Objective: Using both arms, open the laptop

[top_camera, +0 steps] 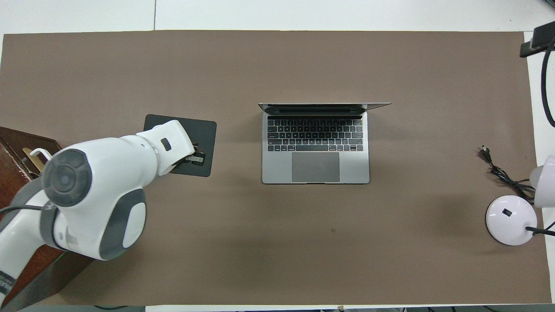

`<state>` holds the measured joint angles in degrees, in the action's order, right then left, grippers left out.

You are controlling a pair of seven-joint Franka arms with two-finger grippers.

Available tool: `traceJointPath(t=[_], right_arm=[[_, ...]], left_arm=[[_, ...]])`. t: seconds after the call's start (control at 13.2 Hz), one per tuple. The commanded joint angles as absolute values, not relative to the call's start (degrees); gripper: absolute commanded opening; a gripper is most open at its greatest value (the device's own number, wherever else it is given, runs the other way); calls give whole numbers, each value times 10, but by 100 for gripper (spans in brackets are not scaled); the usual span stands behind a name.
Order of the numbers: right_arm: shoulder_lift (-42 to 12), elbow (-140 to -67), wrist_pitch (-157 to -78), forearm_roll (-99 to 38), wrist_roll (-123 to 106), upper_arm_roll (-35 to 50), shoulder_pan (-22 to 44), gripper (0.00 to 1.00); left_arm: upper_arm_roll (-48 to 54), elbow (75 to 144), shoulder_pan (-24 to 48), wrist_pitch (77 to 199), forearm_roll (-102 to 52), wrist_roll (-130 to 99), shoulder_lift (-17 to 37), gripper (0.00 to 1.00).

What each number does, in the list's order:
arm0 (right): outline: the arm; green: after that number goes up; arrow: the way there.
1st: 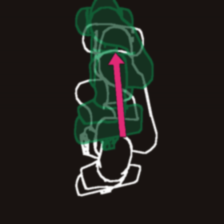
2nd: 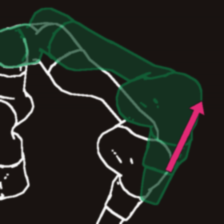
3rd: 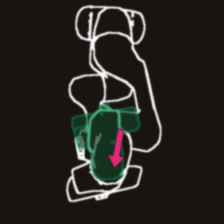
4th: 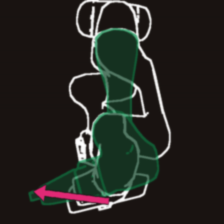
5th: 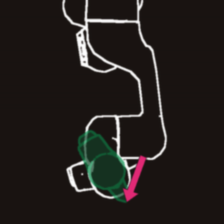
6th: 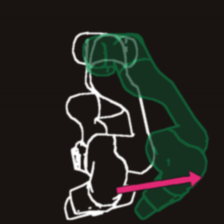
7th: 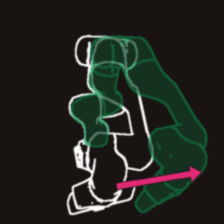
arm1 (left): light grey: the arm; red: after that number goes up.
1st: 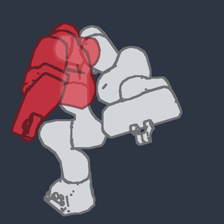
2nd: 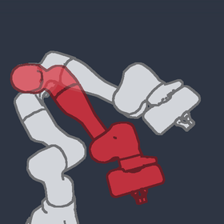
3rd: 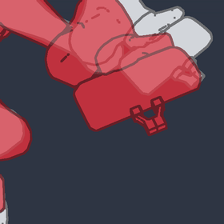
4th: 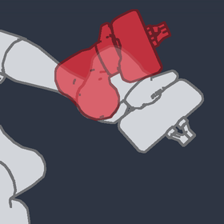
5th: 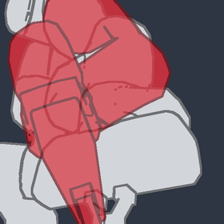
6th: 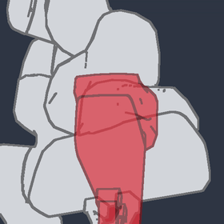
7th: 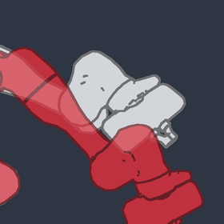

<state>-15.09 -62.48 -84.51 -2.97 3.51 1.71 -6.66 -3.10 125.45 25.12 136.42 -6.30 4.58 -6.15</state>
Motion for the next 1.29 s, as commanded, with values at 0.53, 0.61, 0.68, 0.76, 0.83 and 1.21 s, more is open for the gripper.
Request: traceJointPath(t=[0.53,0.61,0.68,0.76,0.83,1.21], right_arm=[[45,-925,-920,-62,33,33,-88,100],[47,-926,-923,-62,40,33,-74,100],[46,-926,-926,-62,52,34,-60,100],[46,-926,-935,-62,59,34,-45,100],[46,-925,-941,-62,61,33,-30,100],[46,-925,-951,-50,55,33,-13,100]], left_arm=[[-27,1144,106,1117,-65,192,-117,0],[-26,1127,87,1088,-65,192,-117,0],[-26,1112,71,1067,-64,192,-117,0],[-26,1101,62,1052,-62,192,-117,0],[-27,1088,51,1039,-57,192,-117,0],[-26,1066,20,1020,-39,180,-116,100]])
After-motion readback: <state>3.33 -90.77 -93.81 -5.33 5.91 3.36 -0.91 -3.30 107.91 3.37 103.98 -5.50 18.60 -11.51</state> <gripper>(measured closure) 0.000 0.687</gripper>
